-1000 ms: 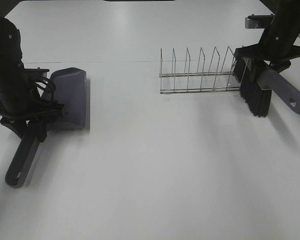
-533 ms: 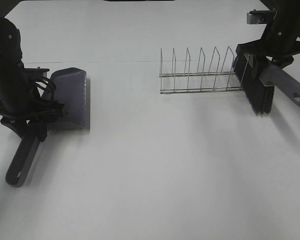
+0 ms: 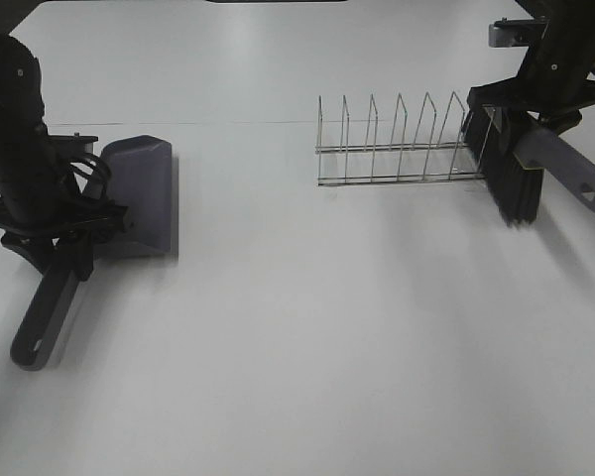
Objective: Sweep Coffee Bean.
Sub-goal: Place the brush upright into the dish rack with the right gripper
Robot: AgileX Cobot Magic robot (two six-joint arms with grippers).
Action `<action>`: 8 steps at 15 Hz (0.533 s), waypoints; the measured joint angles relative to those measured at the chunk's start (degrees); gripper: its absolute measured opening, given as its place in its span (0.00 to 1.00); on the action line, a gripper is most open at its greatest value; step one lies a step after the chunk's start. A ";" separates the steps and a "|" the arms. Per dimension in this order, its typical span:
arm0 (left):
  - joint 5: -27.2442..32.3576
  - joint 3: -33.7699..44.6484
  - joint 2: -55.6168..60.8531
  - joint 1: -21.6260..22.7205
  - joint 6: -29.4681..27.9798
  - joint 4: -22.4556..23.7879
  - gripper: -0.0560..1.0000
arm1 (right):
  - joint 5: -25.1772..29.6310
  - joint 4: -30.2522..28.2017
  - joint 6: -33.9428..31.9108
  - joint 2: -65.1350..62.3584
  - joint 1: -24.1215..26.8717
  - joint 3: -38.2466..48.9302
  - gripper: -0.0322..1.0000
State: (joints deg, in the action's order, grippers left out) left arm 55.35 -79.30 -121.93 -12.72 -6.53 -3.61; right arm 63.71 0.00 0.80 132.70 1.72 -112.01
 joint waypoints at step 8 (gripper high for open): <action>0.00 0.00 0.00 0.00 0.00 0.00 0.39 | -0.46 3.84 3.67 -0.11 0.23 0.00 0.72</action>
State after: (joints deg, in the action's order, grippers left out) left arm 55.35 -79.30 -121.93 -12.72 -6.53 -3.61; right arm 63.25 3.84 4.47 132.58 1.95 -112.01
